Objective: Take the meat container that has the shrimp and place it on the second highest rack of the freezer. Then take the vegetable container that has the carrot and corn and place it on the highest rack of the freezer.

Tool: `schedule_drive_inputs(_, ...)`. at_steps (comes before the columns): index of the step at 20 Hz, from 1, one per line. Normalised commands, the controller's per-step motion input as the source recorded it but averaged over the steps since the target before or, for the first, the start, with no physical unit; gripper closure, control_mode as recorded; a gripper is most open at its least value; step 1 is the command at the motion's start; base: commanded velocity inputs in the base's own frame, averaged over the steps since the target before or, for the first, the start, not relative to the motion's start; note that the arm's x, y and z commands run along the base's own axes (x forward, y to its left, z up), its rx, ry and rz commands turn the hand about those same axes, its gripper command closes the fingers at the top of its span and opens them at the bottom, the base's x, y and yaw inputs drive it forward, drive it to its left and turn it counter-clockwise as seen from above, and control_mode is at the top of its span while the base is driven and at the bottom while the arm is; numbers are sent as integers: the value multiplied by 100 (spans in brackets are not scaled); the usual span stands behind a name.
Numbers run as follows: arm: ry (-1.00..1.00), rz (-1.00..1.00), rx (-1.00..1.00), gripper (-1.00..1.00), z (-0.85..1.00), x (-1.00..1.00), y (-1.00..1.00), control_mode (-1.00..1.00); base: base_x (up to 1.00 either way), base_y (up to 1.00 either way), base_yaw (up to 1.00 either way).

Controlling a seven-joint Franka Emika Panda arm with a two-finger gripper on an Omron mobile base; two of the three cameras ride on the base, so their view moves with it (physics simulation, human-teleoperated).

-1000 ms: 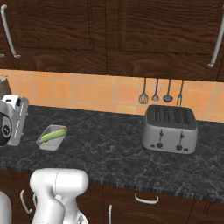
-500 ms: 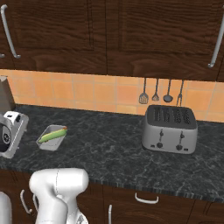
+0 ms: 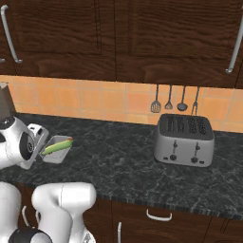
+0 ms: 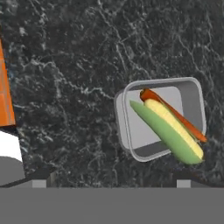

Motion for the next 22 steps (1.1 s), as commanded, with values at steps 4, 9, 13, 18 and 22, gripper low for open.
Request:
schedule_drive_inputs(4,0,-3,-7,-100,-57,40,4,-100,0,0,0)
schedule_drive_inputs(9,3,-4,0,-100,1,49,0,-100,0,0,0)
schedule_drive_inputs(13,22,0,0,-100,2,22,0,-100,0,0,0)
schedule_drive_inputs(18,14,0,0,-100,-44,11,0,-100,0,0,0)
schedule_drive_inputs(22,9,0,0,-100,-39,5,0,-100,0,0,0)
